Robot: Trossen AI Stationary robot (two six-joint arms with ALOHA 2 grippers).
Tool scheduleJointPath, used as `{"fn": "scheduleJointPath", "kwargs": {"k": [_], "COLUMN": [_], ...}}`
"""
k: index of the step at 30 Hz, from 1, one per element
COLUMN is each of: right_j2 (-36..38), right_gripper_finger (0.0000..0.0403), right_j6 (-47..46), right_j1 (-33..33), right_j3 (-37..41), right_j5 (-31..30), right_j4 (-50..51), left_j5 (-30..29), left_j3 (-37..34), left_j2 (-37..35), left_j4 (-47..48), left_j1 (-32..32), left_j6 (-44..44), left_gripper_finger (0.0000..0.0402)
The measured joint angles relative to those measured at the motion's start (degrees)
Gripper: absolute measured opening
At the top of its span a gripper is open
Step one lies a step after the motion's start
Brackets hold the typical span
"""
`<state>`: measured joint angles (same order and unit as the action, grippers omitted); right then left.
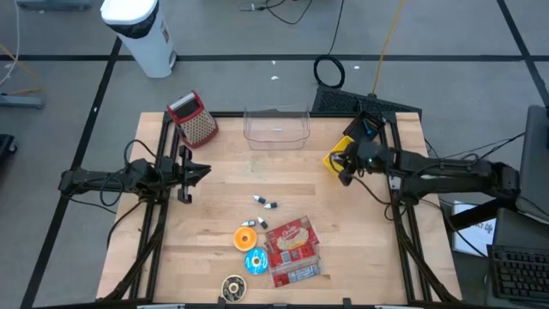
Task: Pick & Place Food Item
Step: Put the violet food coloring bottle into the black bin
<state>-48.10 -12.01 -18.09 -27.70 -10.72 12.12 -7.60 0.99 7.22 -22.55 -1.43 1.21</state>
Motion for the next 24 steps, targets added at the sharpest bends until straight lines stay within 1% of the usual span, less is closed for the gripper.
{"fn": "scheduleJointPath", "kwargs": {"k": [6,16,21,24], "right_j2": [0.0,0.0,0.0,0.0], "right_gripper_finger": [0.0071,0.0065,0.0067,0.0064], "right_j6": [2.6,7.4,7.0,6.1], "right_j1": [-8.3,-23.1,-30.1,-33.3], "right_j3": [0.0,0.0,0.0,1.2], "right_j5": [0.0,0.0,0.3,0.3], "right_j4": [0.2,0.2,-0.4,-3.6], "left_j5": [0.0,0.0,0.0,0.0], "left_j3": [0.0,0.0,0.0,0.0], "left_j2": [0.0,0.0,0.0,0.0], "left_j4": [0.0,0.0,0.0,0.0], "left_j1": [0.0,0.0,0.0,0.0], "left_j6": [0.0,0.0,0.0,0.0], "left_gripper_finger": [0.0042,0.0042,0.0042,0.0042]}}
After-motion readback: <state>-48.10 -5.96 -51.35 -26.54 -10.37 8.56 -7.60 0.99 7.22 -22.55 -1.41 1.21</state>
